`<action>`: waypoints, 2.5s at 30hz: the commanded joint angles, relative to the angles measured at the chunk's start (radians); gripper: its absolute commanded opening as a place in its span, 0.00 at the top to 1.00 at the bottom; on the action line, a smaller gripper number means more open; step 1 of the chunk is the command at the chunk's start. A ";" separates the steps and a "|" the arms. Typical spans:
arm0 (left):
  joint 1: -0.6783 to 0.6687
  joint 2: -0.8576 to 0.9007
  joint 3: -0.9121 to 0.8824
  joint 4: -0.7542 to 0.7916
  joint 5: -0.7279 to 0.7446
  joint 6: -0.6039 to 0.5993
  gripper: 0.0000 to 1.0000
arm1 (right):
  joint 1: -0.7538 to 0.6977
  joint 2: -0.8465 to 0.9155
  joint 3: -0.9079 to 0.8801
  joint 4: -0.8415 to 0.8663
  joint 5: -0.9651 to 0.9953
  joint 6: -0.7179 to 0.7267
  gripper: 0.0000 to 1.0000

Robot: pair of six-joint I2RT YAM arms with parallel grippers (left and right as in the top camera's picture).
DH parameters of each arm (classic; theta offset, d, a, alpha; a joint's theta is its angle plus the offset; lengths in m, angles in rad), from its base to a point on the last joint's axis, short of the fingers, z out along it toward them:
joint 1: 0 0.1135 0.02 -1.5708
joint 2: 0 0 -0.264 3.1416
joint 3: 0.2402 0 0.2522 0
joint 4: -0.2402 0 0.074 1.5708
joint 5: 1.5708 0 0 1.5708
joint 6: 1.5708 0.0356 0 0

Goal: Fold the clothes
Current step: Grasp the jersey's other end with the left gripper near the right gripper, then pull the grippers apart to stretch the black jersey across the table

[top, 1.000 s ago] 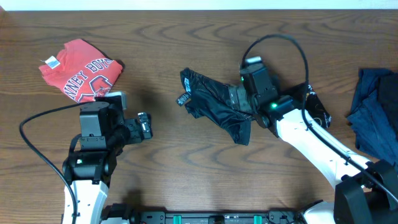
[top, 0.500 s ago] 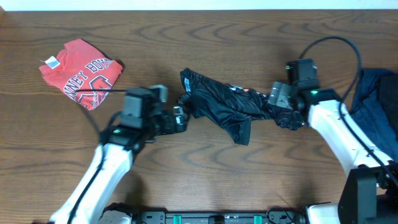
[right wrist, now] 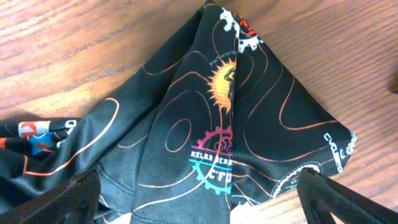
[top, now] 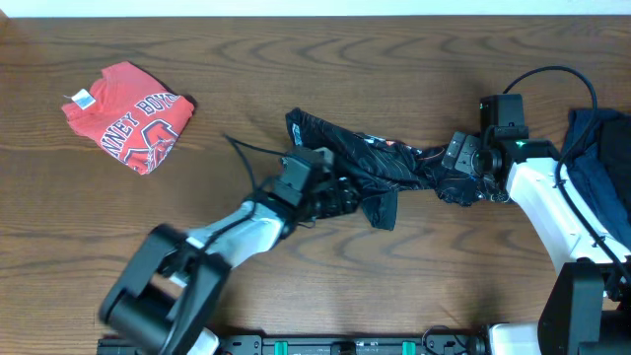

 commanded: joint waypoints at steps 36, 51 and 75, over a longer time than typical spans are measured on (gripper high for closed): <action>0.193 -0.584 0.013 -0.405 -0.079 0.191 0.94 | -0.011 -0.010 0.008 -0.153 -0.129 -0.068 0.05; 0.193 -0.581 0.013 -0.474 -0.089 0.224 0.94 | 0.171 0.002 0.005 -0.197 -0.347 -0.192 0.05; 0.195 -0.582 0.013 -0.520 -0.115 0.333 0.94 | 0.164 0.060 0.046 -0.144 -0.211 -0.045 0.99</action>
